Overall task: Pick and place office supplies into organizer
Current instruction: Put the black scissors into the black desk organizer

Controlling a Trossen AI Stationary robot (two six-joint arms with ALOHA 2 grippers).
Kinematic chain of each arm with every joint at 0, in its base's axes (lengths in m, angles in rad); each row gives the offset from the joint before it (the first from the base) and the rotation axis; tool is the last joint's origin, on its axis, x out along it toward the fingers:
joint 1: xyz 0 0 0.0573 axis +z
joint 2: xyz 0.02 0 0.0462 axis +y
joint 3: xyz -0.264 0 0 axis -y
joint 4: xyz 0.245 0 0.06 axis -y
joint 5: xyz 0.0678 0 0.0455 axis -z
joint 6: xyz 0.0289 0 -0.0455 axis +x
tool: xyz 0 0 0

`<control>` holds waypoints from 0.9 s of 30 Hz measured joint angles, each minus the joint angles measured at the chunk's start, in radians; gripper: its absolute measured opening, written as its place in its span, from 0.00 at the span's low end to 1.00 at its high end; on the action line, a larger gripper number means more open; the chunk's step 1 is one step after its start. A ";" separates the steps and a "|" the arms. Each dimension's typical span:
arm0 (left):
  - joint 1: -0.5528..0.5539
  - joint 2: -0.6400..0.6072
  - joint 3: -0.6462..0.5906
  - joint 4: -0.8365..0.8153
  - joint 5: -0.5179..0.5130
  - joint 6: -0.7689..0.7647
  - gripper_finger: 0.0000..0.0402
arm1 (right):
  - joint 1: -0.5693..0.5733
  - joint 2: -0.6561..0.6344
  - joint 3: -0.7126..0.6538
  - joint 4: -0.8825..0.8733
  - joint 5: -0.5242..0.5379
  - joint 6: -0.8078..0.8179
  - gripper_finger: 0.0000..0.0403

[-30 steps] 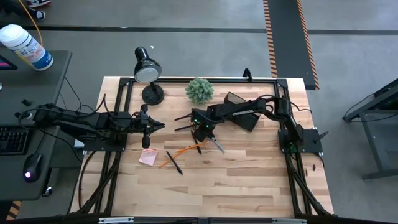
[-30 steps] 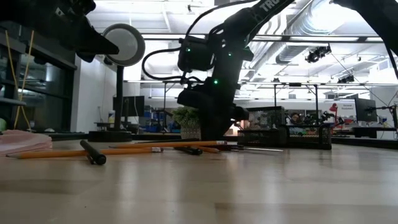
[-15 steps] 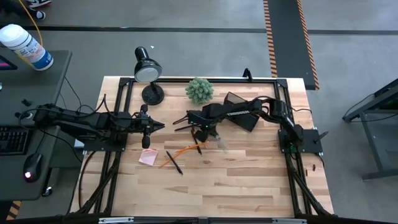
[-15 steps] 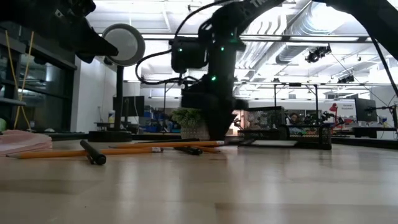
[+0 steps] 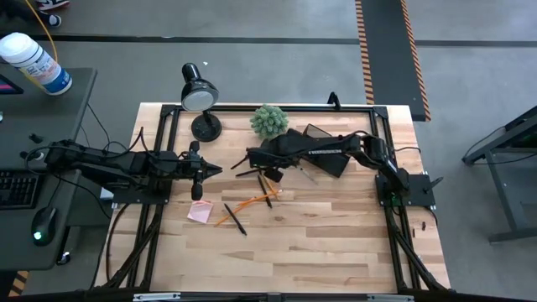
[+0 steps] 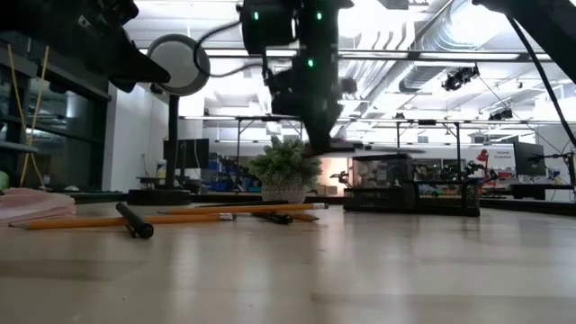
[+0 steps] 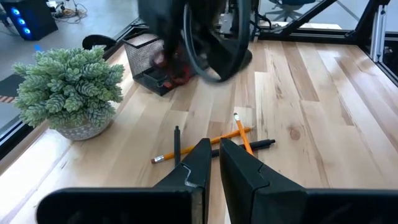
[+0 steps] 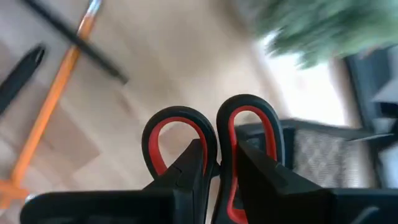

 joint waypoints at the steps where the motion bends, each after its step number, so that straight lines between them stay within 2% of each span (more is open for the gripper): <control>1: 0.000 0.000 0.000 0.000 0.001 0.000 0.06 | 0.003 0.000 0.021 -0.026 0.045 0.001 0.16; 9: 0.000 0.000 0.000 0.000 0.001 0.000 0.06 | 0.005 -0.005 0.114 -0.226 0.413 0.061 0.16; 14: 0.000 0.000 0.000 -0.001 0.001 0.000 0.06 | -0.005 -0.035 0.081 -0.223 0.529 0.084 0.16; 18: 0.000 0.000 0.000 -0.001 0.001 0.000 0.06 | -0.021 -0.084 0.004 -0.221 0.600 0.158 0.16; 22: 0.000 0.000 0.000 -0.008 0.001 0.001 0.06 | -0.040 -0.180 -0.132 -0.194 0.657 0.274 0.16; 24: 0.000 0.000 0.000 -0.008 0.001 0.001 0.06 | -0.049 -0.238 -0.211 -0.133 0.685 0.321 0.16; 27: 0.000 0.000 0.000 -0.007 -0.001 0.001 0.06 | -0.059 -0.331 -0.333 0.080 0.716 0.299 0.16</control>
